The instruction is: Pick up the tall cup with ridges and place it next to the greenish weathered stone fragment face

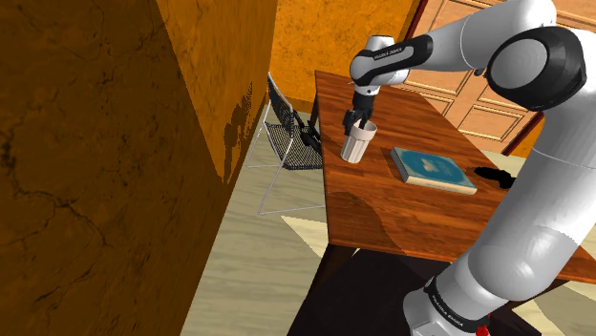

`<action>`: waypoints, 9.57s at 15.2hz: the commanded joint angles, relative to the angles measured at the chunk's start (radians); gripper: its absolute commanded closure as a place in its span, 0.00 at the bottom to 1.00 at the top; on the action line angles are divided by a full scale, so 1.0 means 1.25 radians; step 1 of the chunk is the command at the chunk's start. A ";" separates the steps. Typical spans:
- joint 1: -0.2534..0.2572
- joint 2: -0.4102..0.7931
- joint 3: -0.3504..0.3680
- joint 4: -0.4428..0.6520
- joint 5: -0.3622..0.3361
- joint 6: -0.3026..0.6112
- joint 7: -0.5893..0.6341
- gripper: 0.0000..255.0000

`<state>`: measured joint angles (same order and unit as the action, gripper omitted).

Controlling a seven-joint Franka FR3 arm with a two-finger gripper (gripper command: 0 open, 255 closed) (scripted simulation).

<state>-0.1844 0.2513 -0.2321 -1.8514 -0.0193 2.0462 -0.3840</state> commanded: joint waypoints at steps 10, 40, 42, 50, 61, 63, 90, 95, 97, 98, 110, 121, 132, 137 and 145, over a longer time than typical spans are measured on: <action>0.000 0.002 0.000 -0.001 0.001 0.003 0.000 1.00; 0.002 -0.053 -0.003 0.187 -0.010 -0.238 -0.006 1.00; 0.002 -0.053 -0.004 0.209 -0.010 -0.260 -0.007 1.00; 0.000 -0.045 -0.005 0.306 -0.008 -0.349 -0.013 1.00; -0.009 -0.007 -0.007 0.479 0.001 -0.484 -0.025 1.00; -0.010 0.000 -0.008 0.501 0.003 -0.500 -0.027 1.00; -0.191 -0.386 -0.217 0.058 -0.145 -0.383 -0.410 1.00; -0.226 -0.392 -0.278 0.061 -0.160 -0.375 -0.505 1.00; -0.240 -0.387 -0.305 0.068 -0.162 -0.371 -0.546 1.00; -0.247 -0.383 -0.319 0.074 -0.162 -0.369 -0.567 1.00; -0.340 -0.225 -0.520 0.211 -0.066 -0.348 -0.871 1.00; -0.462 -0.060 -0.593 0.280 0.079 -0.308 -1.062 1.00; -0.440 -0.084 -0.590 0.141 0.059 -0.184 -1.045 1.00; -0.438 -0.082 -0.589 0.088 0.061 -0.131 -1.045 1.00; -0.442 -0.065 -0.584 0.016 0.077 -0.048 -1.052 1.00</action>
<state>-0.7371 0.1719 -0.9614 -1.8186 0.0778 1.9725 -1.6987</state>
